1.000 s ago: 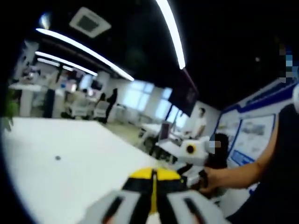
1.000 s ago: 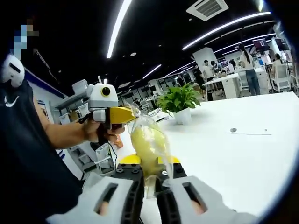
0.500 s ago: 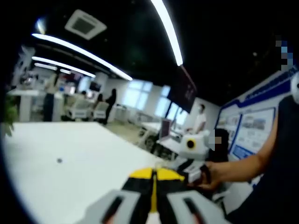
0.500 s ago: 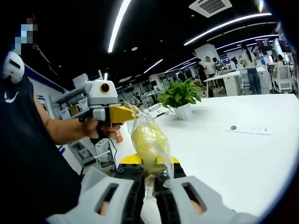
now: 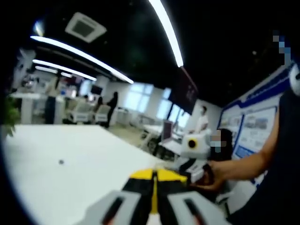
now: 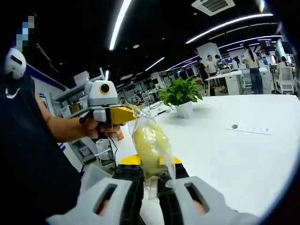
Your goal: Compare the silicone blocks by pressing each to a similar depth, holding the contact briefly, and releasing to observe deformation and rebound differences across the visible hardness samples.
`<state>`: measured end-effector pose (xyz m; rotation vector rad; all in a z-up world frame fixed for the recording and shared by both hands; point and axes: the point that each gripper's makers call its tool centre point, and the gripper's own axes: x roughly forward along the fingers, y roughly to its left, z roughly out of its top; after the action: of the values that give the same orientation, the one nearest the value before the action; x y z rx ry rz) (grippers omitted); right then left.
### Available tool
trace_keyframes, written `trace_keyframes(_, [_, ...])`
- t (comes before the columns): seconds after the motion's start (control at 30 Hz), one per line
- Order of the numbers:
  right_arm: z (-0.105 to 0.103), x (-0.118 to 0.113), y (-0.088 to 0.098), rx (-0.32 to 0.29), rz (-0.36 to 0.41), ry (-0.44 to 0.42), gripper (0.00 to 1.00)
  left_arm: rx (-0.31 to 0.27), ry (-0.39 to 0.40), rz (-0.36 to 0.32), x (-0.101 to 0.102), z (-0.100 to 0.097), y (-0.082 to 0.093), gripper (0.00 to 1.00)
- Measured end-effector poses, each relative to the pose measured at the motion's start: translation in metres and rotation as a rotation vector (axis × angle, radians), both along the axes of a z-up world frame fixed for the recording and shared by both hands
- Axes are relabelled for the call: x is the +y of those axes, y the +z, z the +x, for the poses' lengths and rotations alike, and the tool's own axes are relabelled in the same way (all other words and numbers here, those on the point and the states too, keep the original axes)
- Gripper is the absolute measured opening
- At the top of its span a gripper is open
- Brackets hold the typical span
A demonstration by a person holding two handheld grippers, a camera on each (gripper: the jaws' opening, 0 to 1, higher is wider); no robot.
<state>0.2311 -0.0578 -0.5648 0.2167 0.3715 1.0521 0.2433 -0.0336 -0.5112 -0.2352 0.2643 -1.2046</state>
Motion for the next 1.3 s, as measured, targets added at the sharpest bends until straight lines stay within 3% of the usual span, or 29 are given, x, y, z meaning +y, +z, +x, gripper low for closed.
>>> trace_keyframes(0.3, [-0.001, -0.002, -0.008, -0.016, -0.02, 0.011, 0.07, 0.006, 0.009, 0.016, -0.001, -0.001, -0.006, 0.0])
trace_keyframes(0.4, [-0.002, 0.0, -0.006, 0.007, 0.021, 0.01, 0.09, -0.008, 0.016, 0.018, -0.001, 0.0, -0.004, 0.0])
trace_keyframes(0.57, [-0.001, -0.001, -0.01, 0.013, 0.021, 0.007, 0.12, -0.009, 0.025, 0.021, -0.002, -0.002, -0.007, 0.0])
trace_keyframes(0.9, [0.004, -0.005, -0.011, -0.039, 0.026, -0.028, 0.19, -0.015, 0.004, 0.023, -0.011, -0.001, -0.001, 0.0])
trace_keyframes(1.0, [0.006, -0.006, -0.012, -0.023, 0.034, -0.044, 0.25, -0.025, 0.003, 0.033, -0.013, -0.002, 0.001, 0.0])
trace_keyframes(1.13, [0.011, -0.007, -0.008, -0.062, 0.045, -0.079, 0.44, -0.046, 0.003, 0.029, -0.015, -0.004, 0.006, 0.0])
trace_keyframes(1.3, [0.013, -0.007, -0.011, -0.07, 0.025, -0.094, 0.52, -0.023, -0.003, 0.025, -0.015, -0.006, 0.009, 0.0])
